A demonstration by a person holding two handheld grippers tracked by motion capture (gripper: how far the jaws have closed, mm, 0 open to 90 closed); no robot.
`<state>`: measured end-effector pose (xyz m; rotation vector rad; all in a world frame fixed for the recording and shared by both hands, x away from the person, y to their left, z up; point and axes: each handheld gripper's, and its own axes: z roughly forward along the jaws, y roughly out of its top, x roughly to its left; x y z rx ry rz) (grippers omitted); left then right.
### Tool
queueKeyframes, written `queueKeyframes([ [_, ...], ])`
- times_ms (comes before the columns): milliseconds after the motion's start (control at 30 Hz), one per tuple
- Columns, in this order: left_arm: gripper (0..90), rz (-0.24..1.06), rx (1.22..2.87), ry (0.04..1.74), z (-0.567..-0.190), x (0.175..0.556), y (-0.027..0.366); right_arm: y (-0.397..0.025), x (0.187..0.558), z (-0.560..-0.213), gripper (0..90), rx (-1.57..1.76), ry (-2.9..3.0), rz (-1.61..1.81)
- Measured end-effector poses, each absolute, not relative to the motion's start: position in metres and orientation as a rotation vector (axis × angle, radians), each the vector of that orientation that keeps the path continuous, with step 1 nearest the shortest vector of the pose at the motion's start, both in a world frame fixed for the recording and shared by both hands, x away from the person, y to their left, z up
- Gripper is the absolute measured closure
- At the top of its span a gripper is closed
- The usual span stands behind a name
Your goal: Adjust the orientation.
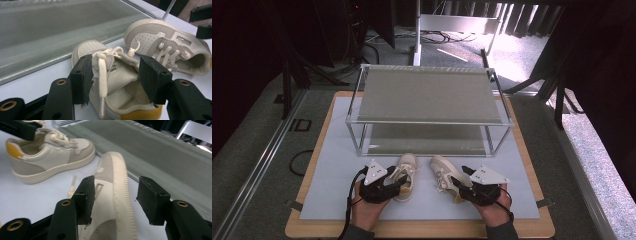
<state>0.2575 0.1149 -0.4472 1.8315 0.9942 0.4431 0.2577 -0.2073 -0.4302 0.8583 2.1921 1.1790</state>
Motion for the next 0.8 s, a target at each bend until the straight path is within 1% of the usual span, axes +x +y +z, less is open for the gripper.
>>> queueKeyframes([
  [333, 44.6, 0.441, 1.835, 0.994, -0.448, 0.257, 0.114, -0.193, 0.25, -0.433, 46.9, 0.764, 2.258, 1.177],
  [467, 44.7, 0.443, 1.838, 0.996, -0.448, 0.258, 0.114, -0.188, 0.249, -0.438, 44.9, 0.741, 2.282, 1.146],
  [800, 44.7, 0.438, 1.839, 0.994, -0.448, 0.258, 0.113, -0.19, 0.252, -0.442, 43.7, 0.737, 2.289, 1.14],
])
